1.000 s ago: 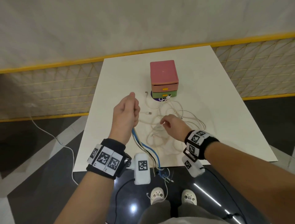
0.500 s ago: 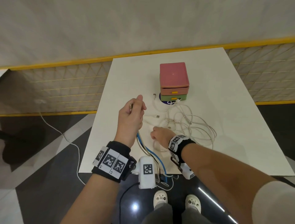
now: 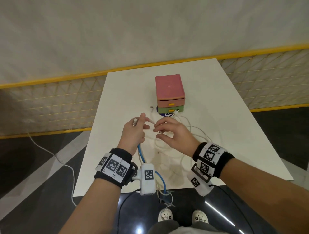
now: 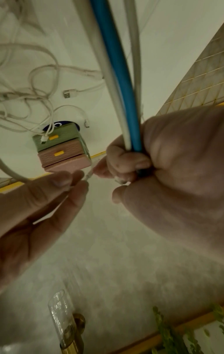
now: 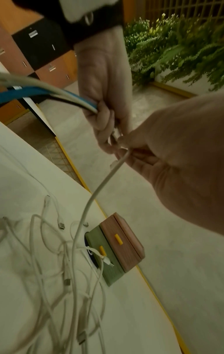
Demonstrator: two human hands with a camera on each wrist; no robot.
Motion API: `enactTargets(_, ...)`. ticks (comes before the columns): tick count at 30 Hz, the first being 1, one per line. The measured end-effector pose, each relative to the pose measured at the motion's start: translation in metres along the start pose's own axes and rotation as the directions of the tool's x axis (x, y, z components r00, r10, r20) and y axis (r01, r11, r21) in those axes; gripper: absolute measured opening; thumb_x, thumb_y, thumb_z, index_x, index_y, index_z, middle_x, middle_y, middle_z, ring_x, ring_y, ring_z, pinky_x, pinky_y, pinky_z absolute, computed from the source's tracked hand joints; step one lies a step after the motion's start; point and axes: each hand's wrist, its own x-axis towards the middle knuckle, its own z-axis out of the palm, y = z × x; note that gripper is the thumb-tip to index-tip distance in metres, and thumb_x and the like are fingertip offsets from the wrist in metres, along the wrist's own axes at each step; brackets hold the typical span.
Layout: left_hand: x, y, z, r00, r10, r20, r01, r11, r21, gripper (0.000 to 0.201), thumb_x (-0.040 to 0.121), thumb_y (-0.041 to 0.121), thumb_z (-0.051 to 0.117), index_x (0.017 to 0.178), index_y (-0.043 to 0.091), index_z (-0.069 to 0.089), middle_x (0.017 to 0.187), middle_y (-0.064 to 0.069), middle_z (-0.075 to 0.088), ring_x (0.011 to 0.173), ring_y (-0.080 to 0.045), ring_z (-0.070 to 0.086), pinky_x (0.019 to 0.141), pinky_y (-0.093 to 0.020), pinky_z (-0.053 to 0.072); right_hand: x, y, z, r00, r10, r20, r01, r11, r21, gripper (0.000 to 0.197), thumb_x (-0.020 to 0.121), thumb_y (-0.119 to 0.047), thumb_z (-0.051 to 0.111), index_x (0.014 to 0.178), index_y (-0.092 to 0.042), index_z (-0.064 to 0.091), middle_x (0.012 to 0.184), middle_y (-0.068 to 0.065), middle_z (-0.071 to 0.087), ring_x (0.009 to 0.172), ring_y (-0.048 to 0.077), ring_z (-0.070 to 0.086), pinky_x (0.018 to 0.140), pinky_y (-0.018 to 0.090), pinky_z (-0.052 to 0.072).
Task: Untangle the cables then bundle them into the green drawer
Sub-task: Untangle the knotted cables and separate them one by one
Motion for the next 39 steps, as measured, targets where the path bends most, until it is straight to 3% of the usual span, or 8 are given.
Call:
enactTargets(9,0.001,0.01,0.038,0.997,0.051,0.063,-0.043,0.991,-0.123,0.027,0.1,0.024,0.054,0.116,0.003,0.06,0.08,-0.005,0.062,0.04,-0.007,0.031,0.039,-0.017,0.029,-0.02,-0.007,-0.014,0.998,0.02,-0.054,-0.018,0.999,0.027,0.02,0.084,-0.002,0.067,0.101,-0.011,0.064,0.11,-0.003,0.054,0.09,0.013,0.061,0.082,0.03,0.054)
enactTargets(12,0.002,0.015,0.046,0.991,0.076,0.107,-0.059,0.986,-0.154,0.025,0.1,0.022,0.052,0.104,0.0,0.063,0.068,-0.001,0.053,0.043,-0.009,0.028,0.04,-0.019,0.023,-0.024,-0.018,-0.015,0.987,0.156,-0.029,-0.15,0.976,0.159,0.037,0.088,-0.001,0.061,0.114,-0.024,0.048,0.113,-0.011,0.044,0.083,0.015,0.062,0.07,0.036,0.059)
enactTargets(16,0.007,0.029,0.05,0.991,0.126,0.035,-0.114,0.965,-0.237,0.033,0.099,0.042,0.052,0.077,0.016,0.051,0.051,0.006,0.039,0.042,-0.008,0.03,0.041,-0.021,0.025,-0.031,-0.017,-0.015,0.993,0.115,0.025,-0.115,0.993,-0.022,0.059,0.093,-0.004,0.054,0.143,-0.024,0.031,0.118,-0.003,0.039,0.071,0.008,0.054,0.07,0.019,0.052)
enactTargets(22,0.022,0.061,0.016,0.979,0.185,-0.085,-0.203,0.836,-0.51,0.031,0.1,0.038,0.051,0.077,0.019,0.042,0.052,0.007,0.03,0.046,-0.008,0.032,0.041,-0.018,0.029,-0.049,0.025,-0.051,0.938,0.335,0.084,-0.322,0.937,-0.138,0.022,0.101,-0.028,0.041,0.09,-0.026,0.06,0.07,0.008,0.055,0.065,0.021,0.05,0.068,0.039,0.046)
enactTargets(27,0.001,0.065,0.026,0.924,0.257,0.282,-0.274,0.962,0.022,0.018,0.097,0.037,0.057,0.098,0.021,0.064,0.053,0.008,0.034,0.044,-0.01,0.025,0.039,-0.021,0.019,-0.012,0.009,-0.082,0.942,0.317,-0.11,-0.327,0.941,-0.085,0.027,0.098,-0.029,0.048,0.073,-0.026,0.059,0.054,-0.007,0.047,0.047,0.006,0.036,0.052,0.024,0.033)
enactTargets(31,-0.011,0.06,0.046,0.865,0.057,0.498,-0.301,0.854,0.425,0.025,0.092,0.04,0.063,0.092,0.016,0.072,0.051,0.009,0.041,0.041,-0.007,0.034,0.041,-0.018,0.028,0.025,-0.009,-0.102,0.968,0.219,-0.121,-0.228,0.971,-0.065,0.017,0.095,-0.021,0.056,0.085,-0.015,0.069,0.069,-0.006,0.063,0.059,0.001,0.047,0.059,0.013,0.036)
enactTargets(35,0.005,0.065,0.035,0.961,0.26,0.098,-0.277,0.924,0.265,0.022,0.094,0.036,0.061,0.086,0.016,0.067,0.059,0.005,0.05,0.045,-0.007,0.041,0.04,-0.014,0.033,0.022,-0.001,-0.122,0.957,0.283,-0.068,-0.29,0.947,-0.138,0.024,0.099,-0.019,0.047,0.088,-0.007,0.066,0.066,-0.003,0.047,0.059,0.003,0.039,0.057,0.014,0.033)
enactTargets(39,0.023,0.06,0.012,0.916,0.347,-0.201,-0.315,0.933,0.176,0.014,0.092,0.032,0.064,0.089,0.019,0.065,0.062,0.002,0.053,0.054,-0.017,0.048,0.051,-0.023,0.041,0.004,0.018,-0.125,0.934,0.355,-0.046,-0.358,0.917,-0.178,0.028,0.099,-0.022,0.044,0.082,-0.018,0.066,0.067,0.005,0.042,0.064,0.016,0.037,0.057,0.022,0.031)
